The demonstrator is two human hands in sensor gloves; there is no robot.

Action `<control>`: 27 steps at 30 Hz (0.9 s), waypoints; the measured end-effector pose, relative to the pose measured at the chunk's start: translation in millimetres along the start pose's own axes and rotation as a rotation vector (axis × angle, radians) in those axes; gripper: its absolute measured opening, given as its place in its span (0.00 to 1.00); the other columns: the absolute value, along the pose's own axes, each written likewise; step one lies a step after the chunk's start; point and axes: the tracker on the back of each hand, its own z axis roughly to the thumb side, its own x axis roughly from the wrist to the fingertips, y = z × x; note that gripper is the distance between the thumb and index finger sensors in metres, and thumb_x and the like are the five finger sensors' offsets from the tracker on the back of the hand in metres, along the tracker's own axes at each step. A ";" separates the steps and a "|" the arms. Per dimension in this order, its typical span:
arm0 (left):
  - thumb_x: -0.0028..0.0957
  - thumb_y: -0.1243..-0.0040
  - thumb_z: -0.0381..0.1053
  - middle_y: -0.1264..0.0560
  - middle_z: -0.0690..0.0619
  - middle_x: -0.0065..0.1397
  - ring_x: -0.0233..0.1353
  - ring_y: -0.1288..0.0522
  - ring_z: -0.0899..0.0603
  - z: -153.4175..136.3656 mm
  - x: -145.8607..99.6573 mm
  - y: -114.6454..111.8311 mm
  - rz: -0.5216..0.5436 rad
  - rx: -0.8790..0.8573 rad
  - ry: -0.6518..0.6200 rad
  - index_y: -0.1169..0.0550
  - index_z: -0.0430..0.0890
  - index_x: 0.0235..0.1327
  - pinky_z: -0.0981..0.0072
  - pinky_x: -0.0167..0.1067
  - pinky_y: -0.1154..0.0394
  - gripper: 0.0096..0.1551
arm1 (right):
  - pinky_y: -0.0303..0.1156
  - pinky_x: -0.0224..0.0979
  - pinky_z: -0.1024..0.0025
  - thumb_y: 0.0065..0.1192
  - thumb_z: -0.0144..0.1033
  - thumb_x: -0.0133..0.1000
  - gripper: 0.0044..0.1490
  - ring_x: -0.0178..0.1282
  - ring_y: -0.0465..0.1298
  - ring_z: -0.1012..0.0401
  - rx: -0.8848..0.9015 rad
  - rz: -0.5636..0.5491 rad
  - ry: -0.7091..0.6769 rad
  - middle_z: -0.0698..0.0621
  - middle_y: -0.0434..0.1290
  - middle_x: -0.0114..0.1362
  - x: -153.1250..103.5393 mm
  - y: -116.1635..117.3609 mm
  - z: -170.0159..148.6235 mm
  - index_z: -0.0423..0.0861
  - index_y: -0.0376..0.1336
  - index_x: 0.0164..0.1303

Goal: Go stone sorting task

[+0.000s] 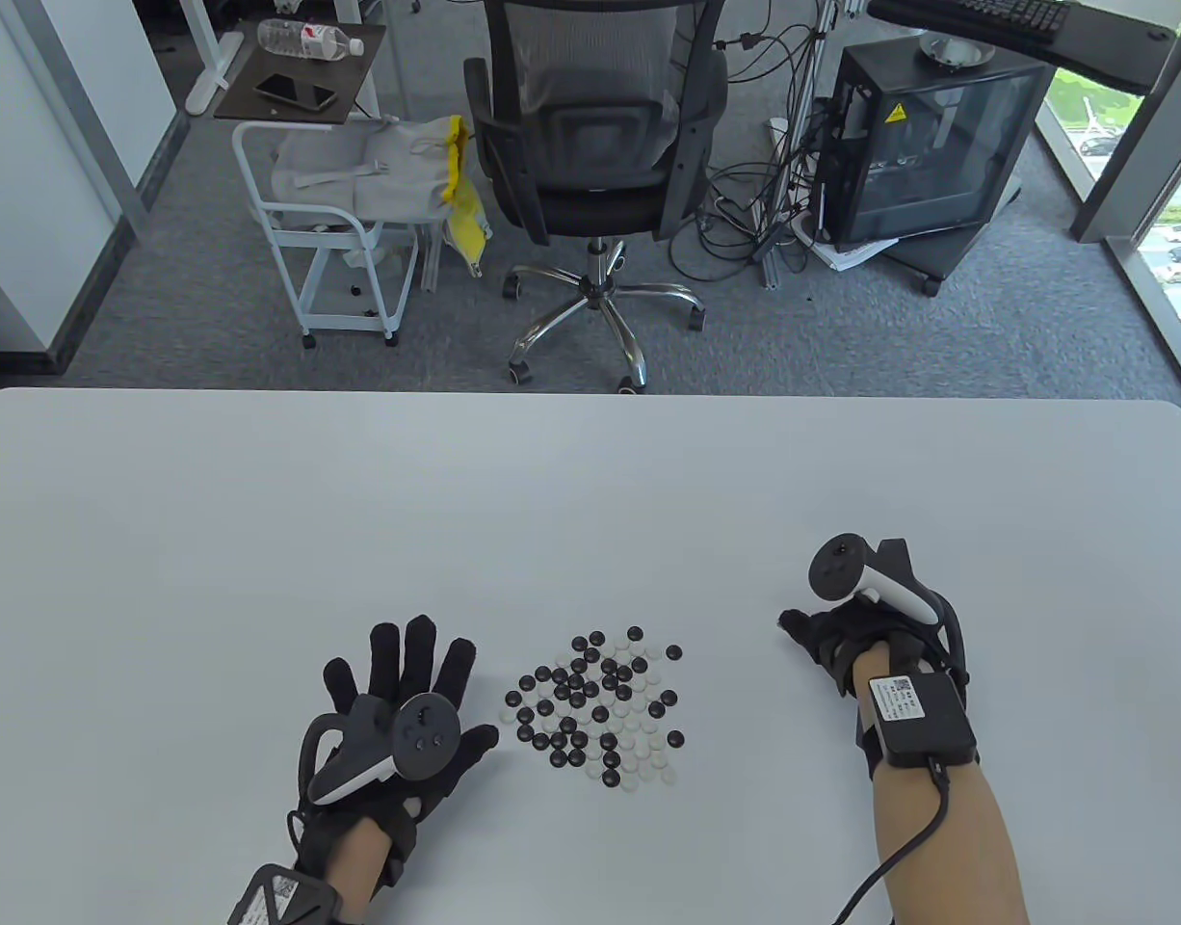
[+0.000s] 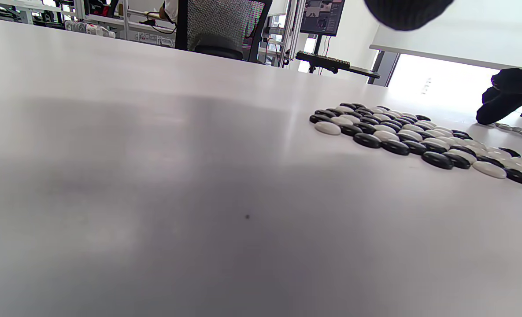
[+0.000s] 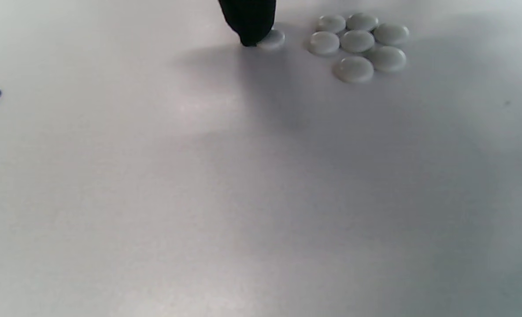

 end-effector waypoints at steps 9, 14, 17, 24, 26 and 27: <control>0.62 0.61 0.70 0.78 0.34 0.83 0.76 0.81 0.24 0.3 0.5 0.2 -0.002 -0.003 0.001 0.63 0.47 0.88 0.14 0.54 0.76 0.52 | 0.26 0.62 0.11 0.37 0.55 0.66 0.46 0.74 0.23 0.23 0.048 -0.022 0.006 0.20 0.31 0.84 -1.9 -2.3 -12.8 0.35 0.59 0.85; 0.62 0.61 0.70 0.78 0.34 0.83 0.76 0.81 0.24 0.5 1.1 0.1 -0.007 -0.003 0.004 0.63 0.47 0.88 0.14 0.54 0.76 0.52 | 0.26 0.62 0.11 0.38 0.55 0.66 0.46 0.74 0.23 0.23 0.015 -0.030 -0.098 0.20 0.31 0.84 -10.1 -7.3 12.2 0.35 0.61 0.83; 0.62 0.61 0.70 0.78 0.34 0.83 0.76 0.81 0.24 0.9 1.2 0.1 -0.009 0.000 0.005 0.63 0.47 0.88 0.14 0.54 0.76 0.52 | 0.27 0.62 0.11 0.39 0.55 0.66 0.45 0.75 0.23 0.24 0.015 0.030 -0.228 0.21 0.32 0.84 -14.5 -4.6 37.6 0.35 0.64 0.82; 0.62 0.61 0.70 0.78 0.34 0.83 0.76 0.81 0.24 1.7 1.2 -0.1 -0.008 0.007 0.004 0.63 0.47 0.88 0.14 0.54 0.76 0.52 | 0.28 0.63 0.10 0.39 0.55 0.67 0.44 0.75 0.24 0.24 -0.013 0.148 -0.474 0.22 0.31 0.85 -20.4 15.2 100.7 0.38 0.62 0.83; 0.62 0.61 0.70 0.78 0.34 0.83 0.76 0.81 0.24 1.7 1.0 -0.1 -0.007 0.007 0.003 0.63 0.47 0.88 0.14 0.54 0.76 0.52 | 0.28 0.64 0.10 0.38 0.55 0.66 0.44 0.75 0.24 0.24 -0.011 0.175 -0.526 0.22 0.30 0.85 -19.6 21.4 113.3 0.38 0.61 0.83; 0.62 0.61 0.70 0.78 0.34 0.83 0.76 0.81 0.24 1.6 0.9 0.0 -0.005 0.006 0.002 0.63 0.47 0.88 0.14 0.54 0.76 0.52 | 0.28 0.64 0.10 0.38 0.55 0.66 0.44 0.75 0.24 0.24 -0.006 0.182 -0.544 0.22 0.30 0.85 -18.9 25.0 119.6 0.38 0.61 0.83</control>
